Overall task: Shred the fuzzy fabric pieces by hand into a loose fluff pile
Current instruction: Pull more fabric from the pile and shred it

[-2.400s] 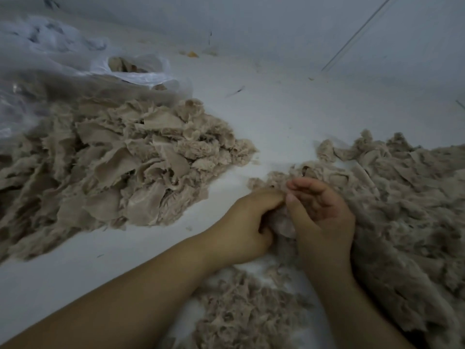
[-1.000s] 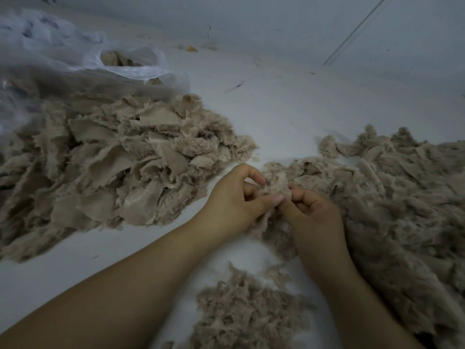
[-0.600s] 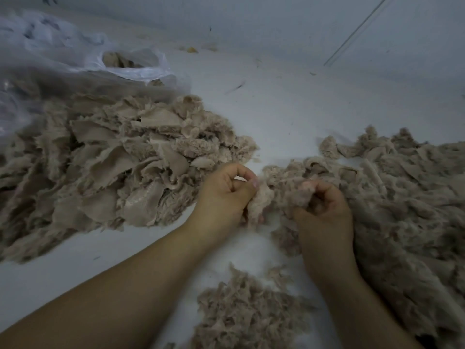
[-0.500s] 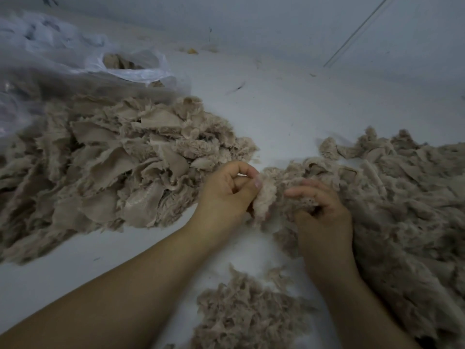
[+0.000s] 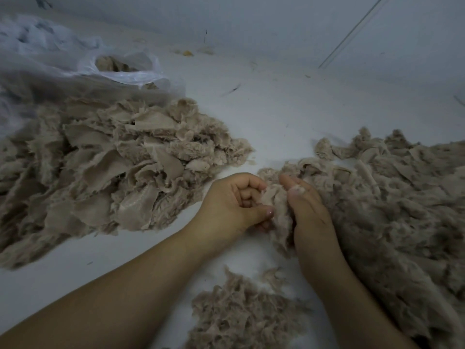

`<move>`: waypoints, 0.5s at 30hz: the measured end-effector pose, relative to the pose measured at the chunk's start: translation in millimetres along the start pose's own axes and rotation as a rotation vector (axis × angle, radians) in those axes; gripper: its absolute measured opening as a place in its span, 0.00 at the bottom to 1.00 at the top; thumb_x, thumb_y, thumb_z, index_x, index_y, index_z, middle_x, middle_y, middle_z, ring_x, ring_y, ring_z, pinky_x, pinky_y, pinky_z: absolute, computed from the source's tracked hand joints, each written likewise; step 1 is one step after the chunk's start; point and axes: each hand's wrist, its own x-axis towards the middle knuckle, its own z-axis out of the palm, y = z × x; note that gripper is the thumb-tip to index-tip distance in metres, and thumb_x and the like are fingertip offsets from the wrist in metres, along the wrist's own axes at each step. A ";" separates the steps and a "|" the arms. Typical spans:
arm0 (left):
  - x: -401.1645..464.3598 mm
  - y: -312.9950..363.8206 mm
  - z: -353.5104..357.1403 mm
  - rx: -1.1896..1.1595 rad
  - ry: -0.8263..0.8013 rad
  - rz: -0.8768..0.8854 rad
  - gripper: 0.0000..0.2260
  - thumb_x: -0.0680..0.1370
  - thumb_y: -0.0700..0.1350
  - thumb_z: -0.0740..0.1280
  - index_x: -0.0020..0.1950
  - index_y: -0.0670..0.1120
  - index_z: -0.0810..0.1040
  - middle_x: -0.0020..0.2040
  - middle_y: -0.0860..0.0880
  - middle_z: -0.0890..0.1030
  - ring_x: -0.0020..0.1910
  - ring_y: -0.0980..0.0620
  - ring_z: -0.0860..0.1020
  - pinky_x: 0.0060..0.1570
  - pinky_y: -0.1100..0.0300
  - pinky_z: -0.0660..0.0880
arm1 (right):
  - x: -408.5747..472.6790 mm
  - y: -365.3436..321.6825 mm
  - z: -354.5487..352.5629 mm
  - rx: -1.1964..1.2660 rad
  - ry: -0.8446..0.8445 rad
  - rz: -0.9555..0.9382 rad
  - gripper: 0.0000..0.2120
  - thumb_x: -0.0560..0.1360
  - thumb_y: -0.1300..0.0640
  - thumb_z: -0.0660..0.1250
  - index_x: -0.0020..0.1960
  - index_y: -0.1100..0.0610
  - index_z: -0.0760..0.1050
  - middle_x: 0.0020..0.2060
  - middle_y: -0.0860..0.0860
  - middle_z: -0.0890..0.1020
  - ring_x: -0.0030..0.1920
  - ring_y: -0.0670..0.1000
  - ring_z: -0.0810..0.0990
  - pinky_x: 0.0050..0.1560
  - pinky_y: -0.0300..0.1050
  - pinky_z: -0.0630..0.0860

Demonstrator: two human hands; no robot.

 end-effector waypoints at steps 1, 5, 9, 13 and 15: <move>-0.5 0.4 -0.2 0.002 -0.007 -0.001 0.12 0.71 0.26 0.70 0.47 0.41 0.78 0.36 0.37 0.78 0.30 0.44 0.80 0.32 0.57 0.80 | 0.2 1.0 -1.1 -0.043 0.007 -0.019 0.15 0.84 0.56 0.56 0.67 0.49 0.75 0.62 0.39 0.77 0.61 0.35 0.75 0.64 0.37 0.74; -0.5 1.6 -0.6 0.014 0.085 0.024 0.09 0.75 0.29 0.68 0.44 0.43 0.78 0.31 0.45 0.79 0.27 0.50 0.78 0.30 0.59 0.77 | 0.2 4.0 -1.1 -0.059 0.054 -0.065 0.13 0.78 0.46 0.63 0.59 0.46 0.80 0.65 0.40 0.75 0.65 0.39 0.74 0.68 0.49 0.73; -0.8 4.1 -3.7 0.106 0.139 0.038 0.10 0.78 0.35 0.67 0.40 0.46 0.80 0.28 0.52 0.77 0.27 0.54 0.74 0.29 0.62 0.73 | -1.7 4.6 1.5 -0.098 0.081 -0.114 0.06 0.68 0.50 0.73 0.37 0.47 0.76 0.64 0.42 0.73 0.66 0.49 0.75 0.64 0.59 0.74; -1.0 7.9 -4.2 0.111 0.171 0.065 0.11 0.80 0.36 0.63 0.39 0.46 0.77 0.29 0.54 0.74 0.27 0.56 0.70 0.29 0.64 0.69 | 1.2 12.8 -4.6 -0.106 0.115 -0.141 0.21 0.70 0.74 0.65 0.34 0.47 0.73 0.62 0.43 0.74 0.63 0.52 0.77 0.57 0.51 0.76; 0.1 8.0 -3.3 0.057 0.191 0.053 0.11 0.81 0.36 0.63 0.40 0.46 0.76 0.26 0.48 0.73 0.25 0.51 0.68 0.26 0.62 0.67 | 0.6 11.9 -5.6 -0.130 0.132 -0.147 0.23 0.70 0.77 0.64 0.33 0.49 0.77 0.63 0.45 0.74 0.63 0.46 0.76 0.57 0.37 0.76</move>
